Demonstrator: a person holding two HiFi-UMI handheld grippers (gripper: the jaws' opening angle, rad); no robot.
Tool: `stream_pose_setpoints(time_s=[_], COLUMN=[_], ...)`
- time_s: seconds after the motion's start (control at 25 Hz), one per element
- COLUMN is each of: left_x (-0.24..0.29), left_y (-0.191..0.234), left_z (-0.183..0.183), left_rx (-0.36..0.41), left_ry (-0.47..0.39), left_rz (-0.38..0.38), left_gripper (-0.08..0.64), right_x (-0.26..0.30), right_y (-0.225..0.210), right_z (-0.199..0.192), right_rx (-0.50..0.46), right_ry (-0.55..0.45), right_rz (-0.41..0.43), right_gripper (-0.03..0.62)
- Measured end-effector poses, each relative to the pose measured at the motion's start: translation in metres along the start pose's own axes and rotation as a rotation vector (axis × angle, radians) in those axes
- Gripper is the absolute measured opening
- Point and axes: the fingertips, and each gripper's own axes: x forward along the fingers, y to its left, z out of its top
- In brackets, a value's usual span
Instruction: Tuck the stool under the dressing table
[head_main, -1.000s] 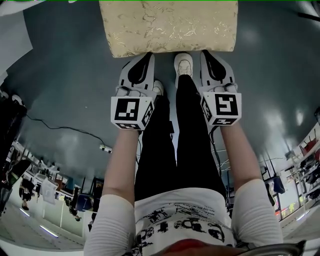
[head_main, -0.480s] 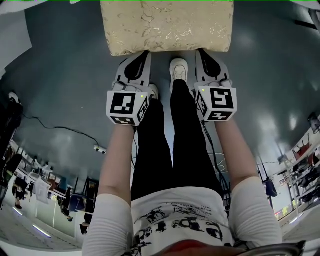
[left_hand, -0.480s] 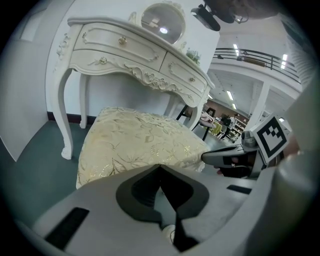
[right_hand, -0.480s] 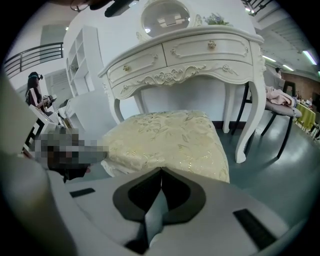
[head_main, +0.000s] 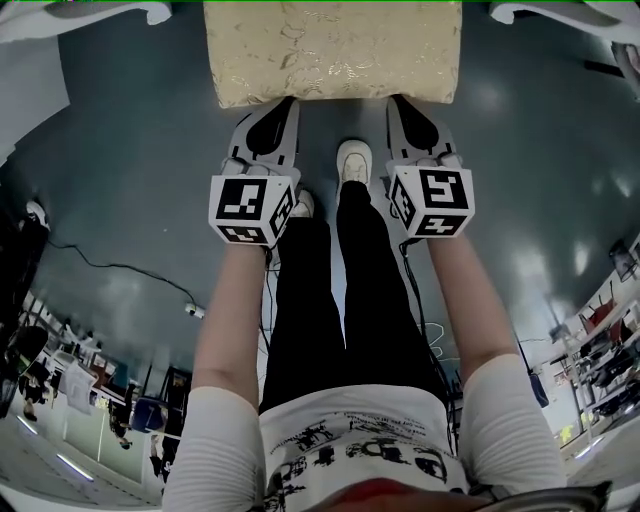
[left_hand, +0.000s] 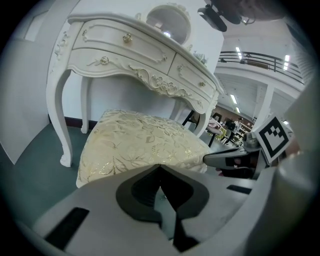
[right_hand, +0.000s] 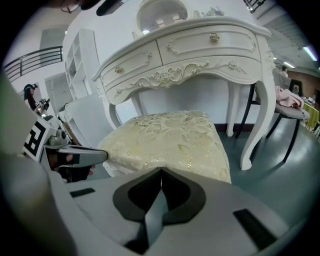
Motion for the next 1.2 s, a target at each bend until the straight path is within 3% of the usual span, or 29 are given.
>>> stream_pose_setpoints(time_s=[0.44, 0.96, 1.2], left_x=[0.04, 0.076, 0.087], left_y=[0.026, 0.047, 0.052], left_z=[0.058, 0.098, 0.105], left_rx=[0.032, 0.001, 0.005], left_ry=[-0.018, -0.04, -0.089], left_rz=[-0.011, 0.046, 0.04], left_gripper=[0.02, 0.02, 0.02], right_x=[0.039, 0.074, 0.086], right_y=[-0.019, -0.037, -0.044], right_z=[0.059, 0.104, 0.113], right_rx=[-0.067, -0.123, -0.164], right_ry=[-0.044, -0.038, -0.079], right_rz=[-0.037, 0.0, -0.006], right_gripper=[0.017, 0.017, 0.017])
